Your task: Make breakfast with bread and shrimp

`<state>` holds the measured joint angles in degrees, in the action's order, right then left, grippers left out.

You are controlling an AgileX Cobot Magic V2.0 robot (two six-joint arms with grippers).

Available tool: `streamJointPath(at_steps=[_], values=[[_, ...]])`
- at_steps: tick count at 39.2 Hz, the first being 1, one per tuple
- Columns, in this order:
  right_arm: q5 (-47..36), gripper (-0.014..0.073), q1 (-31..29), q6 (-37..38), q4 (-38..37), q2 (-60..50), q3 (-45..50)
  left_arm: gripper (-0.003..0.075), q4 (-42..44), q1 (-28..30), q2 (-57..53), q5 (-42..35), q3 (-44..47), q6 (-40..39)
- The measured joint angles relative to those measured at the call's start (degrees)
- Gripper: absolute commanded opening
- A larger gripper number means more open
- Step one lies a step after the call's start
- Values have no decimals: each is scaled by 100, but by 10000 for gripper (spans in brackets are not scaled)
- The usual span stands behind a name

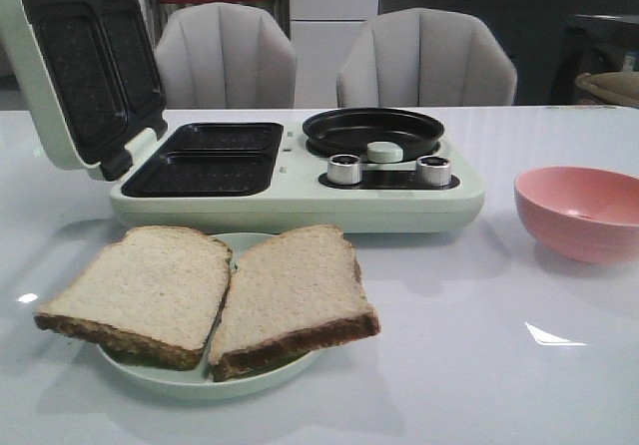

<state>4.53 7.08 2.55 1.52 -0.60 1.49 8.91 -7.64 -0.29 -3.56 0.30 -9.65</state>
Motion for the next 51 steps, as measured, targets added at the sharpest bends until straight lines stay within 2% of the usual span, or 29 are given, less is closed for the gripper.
streamJointPath(at_steps=[36,41,47,51], values=[[0,157,0,0,0,0,0,113,0,0,0,-30,0,0],[0,157,0,0,0,0,0,113,0,0,0,-256,0,0],[0,157,0,0,0,0,0,113,0,0,0,-1156,0,0],[0,157,0,0,0,0,0,113,34,0,0,-1446,-22,0]])
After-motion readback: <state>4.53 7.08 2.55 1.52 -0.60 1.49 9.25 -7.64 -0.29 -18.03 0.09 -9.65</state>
